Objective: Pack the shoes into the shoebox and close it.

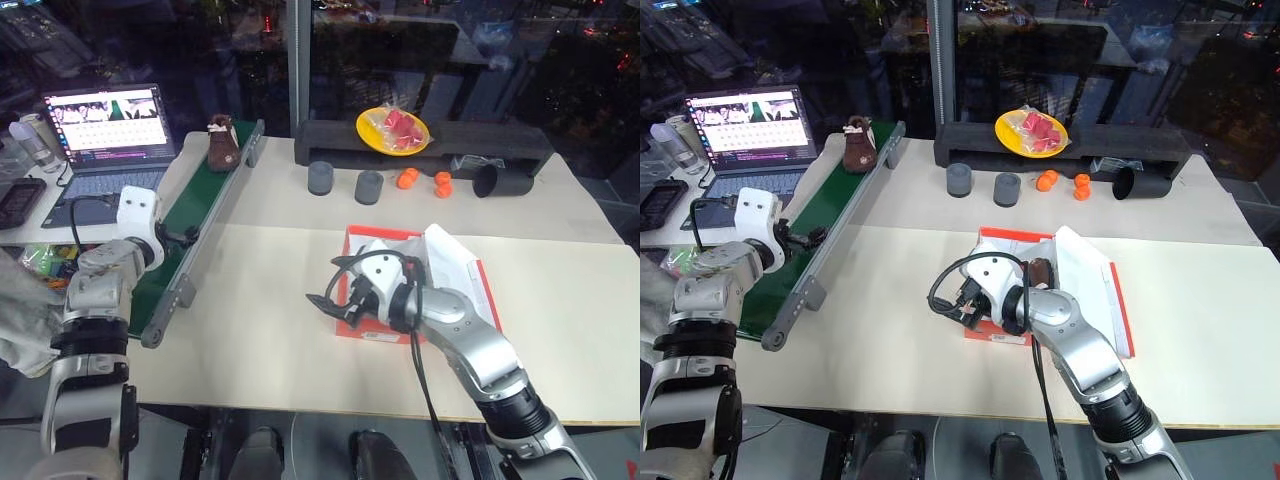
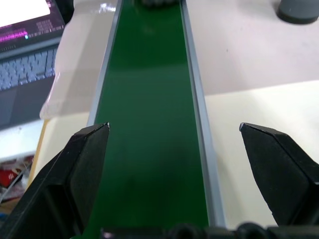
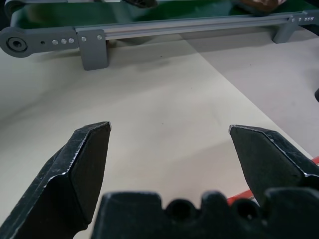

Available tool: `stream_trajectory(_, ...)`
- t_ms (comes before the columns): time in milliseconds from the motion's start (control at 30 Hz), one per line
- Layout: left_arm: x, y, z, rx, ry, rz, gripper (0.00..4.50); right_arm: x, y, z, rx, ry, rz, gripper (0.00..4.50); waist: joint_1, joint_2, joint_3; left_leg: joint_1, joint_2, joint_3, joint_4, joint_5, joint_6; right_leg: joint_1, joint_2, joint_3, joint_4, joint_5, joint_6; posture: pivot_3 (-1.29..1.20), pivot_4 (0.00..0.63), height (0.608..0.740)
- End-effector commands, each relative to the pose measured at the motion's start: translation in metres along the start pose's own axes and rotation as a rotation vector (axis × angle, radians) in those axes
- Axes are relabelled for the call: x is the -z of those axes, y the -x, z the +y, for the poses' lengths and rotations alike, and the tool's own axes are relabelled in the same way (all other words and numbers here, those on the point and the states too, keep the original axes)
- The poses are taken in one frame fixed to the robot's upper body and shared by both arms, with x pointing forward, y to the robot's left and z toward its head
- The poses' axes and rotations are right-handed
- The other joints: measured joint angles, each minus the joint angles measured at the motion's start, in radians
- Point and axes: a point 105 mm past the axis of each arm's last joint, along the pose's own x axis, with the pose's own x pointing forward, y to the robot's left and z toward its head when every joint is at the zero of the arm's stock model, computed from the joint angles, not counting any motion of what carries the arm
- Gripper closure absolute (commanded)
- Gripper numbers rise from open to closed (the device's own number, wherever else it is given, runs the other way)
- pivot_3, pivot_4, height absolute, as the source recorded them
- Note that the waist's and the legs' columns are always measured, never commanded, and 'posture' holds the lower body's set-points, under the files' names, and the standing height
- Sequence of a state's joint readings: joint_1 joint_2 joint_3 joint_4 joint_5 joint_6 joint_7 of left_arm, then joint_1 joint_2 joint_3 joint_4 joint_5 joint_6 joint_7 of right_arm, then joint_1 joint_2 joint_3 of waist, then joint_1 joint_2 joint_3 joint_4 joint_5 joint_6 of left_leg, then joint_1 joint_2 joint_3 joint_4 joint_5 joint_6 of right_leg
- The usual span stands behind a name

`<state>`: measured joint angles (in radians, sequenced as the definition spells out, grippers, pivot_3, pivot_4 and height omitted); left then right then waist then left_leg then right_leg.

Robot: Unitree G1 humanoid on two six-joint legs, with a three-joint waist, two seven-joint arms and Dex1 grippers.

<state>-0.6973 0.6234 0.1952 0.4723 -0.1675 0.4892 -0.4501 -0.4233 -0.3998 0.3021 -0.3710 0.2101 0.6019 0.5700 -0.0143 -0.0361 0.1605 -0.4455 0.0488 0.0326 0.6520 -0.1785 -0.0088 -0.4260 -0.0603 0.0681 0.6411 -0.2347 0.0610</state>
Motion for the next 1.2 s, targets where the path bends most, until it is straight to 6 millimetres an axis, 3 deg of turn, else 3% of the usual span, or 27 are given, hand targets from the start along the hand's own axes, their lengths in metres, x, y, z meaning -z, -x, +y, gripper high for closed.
stream_trajectory(33,-0.023,0.001,-0.002,-0.005,0.015,-0.007,0.0,-0.011,0.002,-0.003,0.018,0.019,-0.033,0.01,0.0,0.0,0.0,0.0,0.0,0.0,0.0,0.0,0.0,0.0,0.0,0.0,0.0,0.0,0.0,0.0,0.15,0.719)
stream_trajectory(300,-0.039,0.011,0.012,-0.091,0.074,0.152,0.0,-0.01,0.001,0.0,0.019,0.01,-0.03,0.01,-0.003,0.0,0.0,0.0,0.0,0.0,0.001,0.0,0.0,0.0,0.0,0.0,0.001,0.0,0.0,0.0,0.15,0.719)
stream_trajectory(667,-0.066,0.016,0.019,-0.151,0.105,0.144,0.0,-0.009,-0.001,-0.002,0.044,-0.002,-0.03,0.01,-0.001,0.0,0.0,0.0,0.0,-0.001,0.001,0.0,0.0,0.0,0.0,0.0,0.001,0.0,0.0,0.0,0.15,0.719)
stream_trajectory(833,-0.069,0.016,0.02,-0.15,0.103,0.14,0.0,-0.01,-0.002,-0.003,0.055,-0.009,-0.035,0.01,-0.001,0.0,0.0,0.0,0.0,-0.001,0.001,0.0,0.0,0.0,0.0,0.0,0.002,0.0,0.0,0.0,0.15,0.719)
stream_trajectory(967,-0.057,0.012,0.02,-0.146,0.118,0.164,0.0,-0.011,-0.001,-0.003,0.059,-0.011,-0.037,0.01,-0.003,0.0,0.0,0.0,0.0,-0.001,0.001,0.0,0.0,0.0,0.0,0.0,0.002,0.0,0.0,0.0,0.15,0.719)
stream_trajectory(1133,0.003,0.004,0.016,-0.134,0.191,0.313,0.0,-0.013,-0.001,-0.004,0.068,-0.018,-0.044,0.01,-0.004,0.0,0.0,0.001,0.0,0.0,0.001,0.0,0.0,0.0,0.0,0.0,0.002,0.0,0.0,0.0,0.15,0.719)
stream_trajectory(1200,0.016,0.003,0.012,-0.122,0.194,0.344,0.0,-0.013,-0.001,-0.004,0.07,-0.018,-0.045,0.01,-0.002,-0.001,0.0,0.001,0.0,0.0,0.001,0.0,0.0,0.0,0.0,0.0,0.003,0.0,0.0,0.0,0.15,0.719)
